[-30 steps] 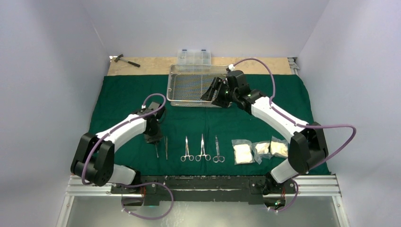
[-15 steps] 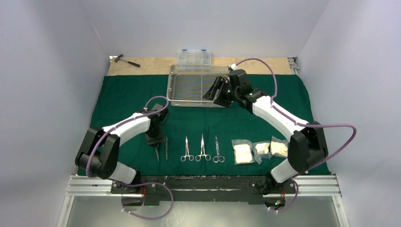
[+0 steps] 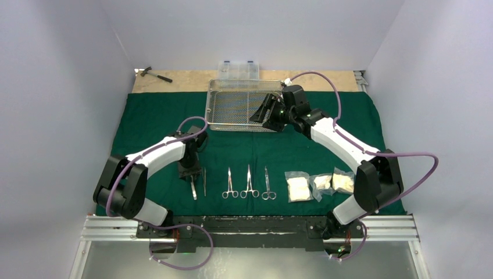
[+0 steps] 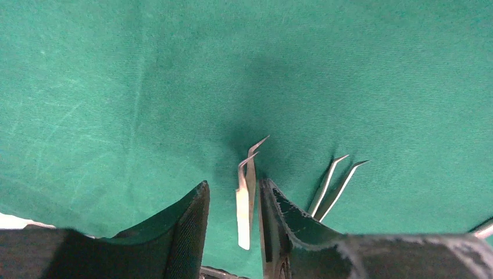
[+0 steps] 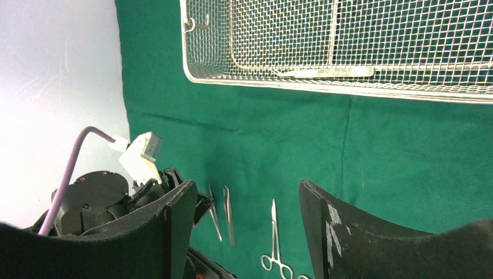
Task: Open and lay out the surgical kit
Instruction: Place the medical item in the surgical kit.
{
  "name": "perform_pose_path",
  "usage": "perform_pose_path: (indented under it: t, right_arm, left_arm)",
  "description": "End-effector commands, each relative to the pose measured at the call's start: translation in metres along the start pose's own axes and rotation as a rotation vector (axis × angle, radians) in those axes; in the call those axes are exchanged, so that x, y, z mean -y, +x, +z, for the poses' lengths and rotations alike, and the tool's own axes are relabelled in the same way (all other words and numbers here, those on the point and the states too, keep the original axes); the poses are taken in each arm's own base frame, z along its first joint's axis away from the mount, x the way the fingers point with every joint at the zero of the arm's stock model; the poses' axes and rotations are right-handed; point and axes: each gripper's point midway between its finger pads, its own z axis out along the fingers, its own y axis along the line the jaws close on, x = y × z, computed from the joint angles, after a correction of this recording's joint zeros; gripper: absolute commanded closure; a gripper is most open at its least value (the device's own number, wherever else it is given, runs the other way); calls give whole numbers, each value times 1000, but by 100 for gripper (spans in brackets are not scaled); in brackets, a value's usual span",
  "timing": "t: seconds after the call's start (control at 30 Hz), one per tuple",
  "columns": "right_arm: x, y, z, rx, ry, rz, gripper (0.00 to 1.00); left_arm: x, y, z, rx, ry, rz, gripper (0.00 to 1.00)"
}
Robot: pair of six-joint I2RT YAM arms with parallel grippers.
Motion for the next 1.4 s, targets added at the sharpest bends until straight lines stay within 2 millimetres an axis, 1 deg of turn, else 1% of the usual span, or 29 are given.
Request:
perform_pose_path:
  t: [0.0, 0.13, 0.3, 0.43, 0.53, 0.63, 0.73, 0.87, 0.93, 1.07, 1.2, 1.37]
  right_arm:
    - [-6, -3, -1, 1, -32, 13, 32]
    - [-6, -1, 1, -8, -37, 19, 33]
    - [-5, 1, 1, -13, -37, 25, 33]
    - [-5, 2, 1, -17, -38, 29, 33]
    - [-5, 3, 1, -20, -39, 32, 33]
    - [-5, 4, 1, -23, -42, 33, 33]
    - [-6, 3, 1, -22, -45, 31, 33]
    - [-6, 3, 0, -22, -45, 29, 33]
    - [-5, 3, 0, -23, -43, 30, 34]
    - [-5, 3, 0, -21, -43, 30, 34]
    - [-4, 2, 0, -18, -40, 32, 34]
    - [-2, 2, 1, -18, -34, 39, 34]
  left_arm:
    - [8, -23, -17, 75, 31, 19, 64]
    - [14, -28, -22, 92, 63, 32, 66]
    - [8, -25, -20, 83, 35, 32, 73]
    - [5, -23, -22, 81, 24, 13, 81]
    - [3, -20, -21, 76, 17, -10, 84]
    - [4, -15, -15, 60, 16, -21, 87]
    - [5, -13, -11, 47, 12, -27, 87]
    - [4, -12, -8, 46, 7, -30, 84]
    - [3, -10, -5, 39, -1, -27, 83]
    - [-2, -5, -1, 20, -28, -26, 83]
    - [-4, -4, 1, 13, -45, -31, 87]
    - [-2, -12, -5, 30, -41, -10, 100]
